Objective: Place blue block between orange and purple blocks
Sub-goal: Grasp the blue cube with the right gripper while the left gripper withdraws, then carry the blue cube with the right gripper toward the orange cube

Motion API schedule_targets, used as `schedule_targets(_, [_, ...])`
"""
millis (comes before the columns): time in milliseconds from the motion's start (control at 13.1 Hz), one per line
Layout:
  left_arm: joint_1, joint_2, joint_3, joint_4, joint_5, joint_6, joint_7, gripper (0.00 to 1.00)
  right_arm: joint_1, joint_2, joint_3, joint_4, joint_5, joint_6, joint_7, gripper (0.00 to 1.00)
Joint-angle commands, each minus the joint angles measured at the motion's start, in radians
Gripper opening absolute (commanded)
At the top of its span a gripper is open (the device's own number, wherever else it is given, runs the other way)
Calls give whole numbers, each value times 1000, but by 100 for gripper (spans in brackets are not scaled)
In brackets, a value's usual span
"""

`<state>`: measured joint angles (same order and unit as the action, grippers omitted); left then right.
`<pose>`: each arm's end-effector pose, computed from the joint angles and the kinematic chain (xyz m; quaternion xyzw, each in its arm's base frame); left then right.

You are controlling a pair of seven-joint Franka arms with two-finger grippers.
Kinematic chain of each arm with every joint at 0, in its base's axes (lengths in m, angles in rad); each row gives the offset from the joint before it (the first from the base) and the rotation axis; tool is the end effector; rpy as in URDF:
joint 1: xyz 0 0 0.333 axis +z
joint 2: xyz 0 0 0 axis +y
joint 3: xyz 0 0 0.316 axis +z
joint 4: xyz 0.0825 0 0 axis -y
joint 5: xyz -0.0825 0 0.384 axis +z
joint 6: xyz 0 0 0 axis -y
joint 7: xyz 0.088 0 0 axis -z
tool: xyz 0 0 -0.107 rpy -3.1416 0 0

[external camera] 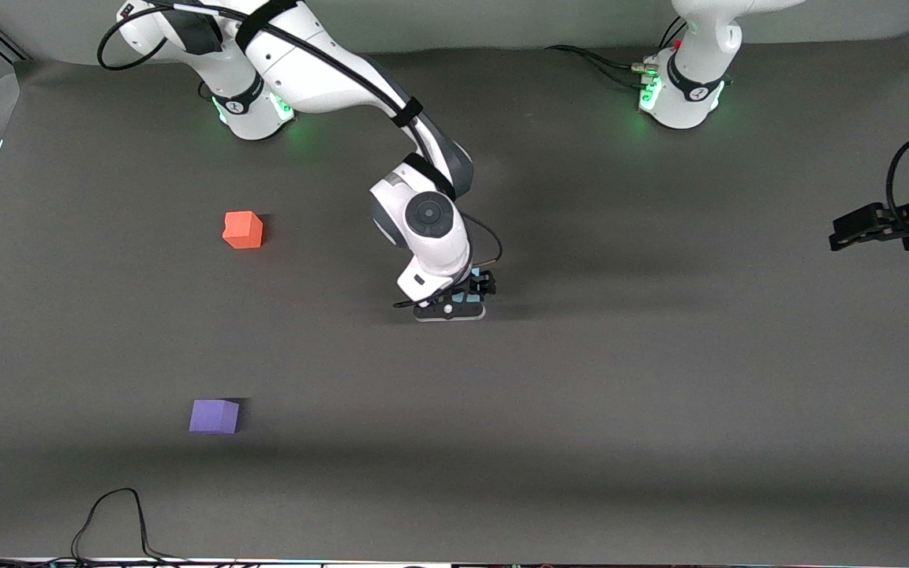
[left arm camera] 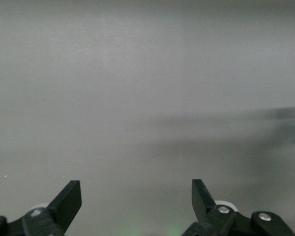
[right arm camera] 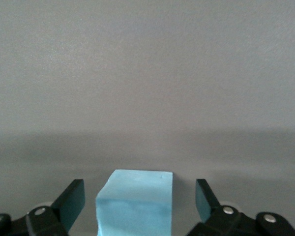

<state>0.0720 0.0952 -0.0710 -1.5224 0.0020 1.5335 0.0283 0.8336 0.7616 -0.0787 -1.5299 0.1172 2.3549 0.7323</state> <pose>0.5782 0.0027 0.5903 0.9990 -0.0136 -0.0419 0.0030 0.5139 0.4980 0.2134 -0.9992 0.0170 -0.0136 0.0344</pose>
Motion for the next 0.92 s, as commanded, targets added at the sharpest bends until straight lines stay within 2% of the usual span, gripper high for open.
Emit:
schedule_targets(0, [-147, -66, 121, -79, 18, 37, -1, 100, 12, 16, 11, 14, 21, 9, 39, 100])
schedule_targets(382, [-155, -64, 128, -70, 18, 17, -1, 100, 33, 8, 13, -39, 18, 9, 58, 98])
schedule_targets(459, [-156, -64, 128, -70, 18, 17, -2, 100, 33, 5, 13, -51, 18, 9, 55, 81])
schedule_targets(535, [-155, -64, 128, -70, 18, 16, -2, 100, 32, 4, 13, -53, 18, 6, 49, 55])
schedule_targets(612, [-156, -66, 128, -70, 18, 16, -2, 100, 32, 1, 13, -53, 18, 1, 45, 39])
schedule_targets(688, [-156, -66, 128, -70, 18, 16, -2, 100, 30, -4, 13, -52, 18, -6, 45, 33])
schedule_targets(841, [-156, -64, 128, -70, 18, 16, -4, 100, 27, -25, 10, -52, 18, -17, 42, 30])
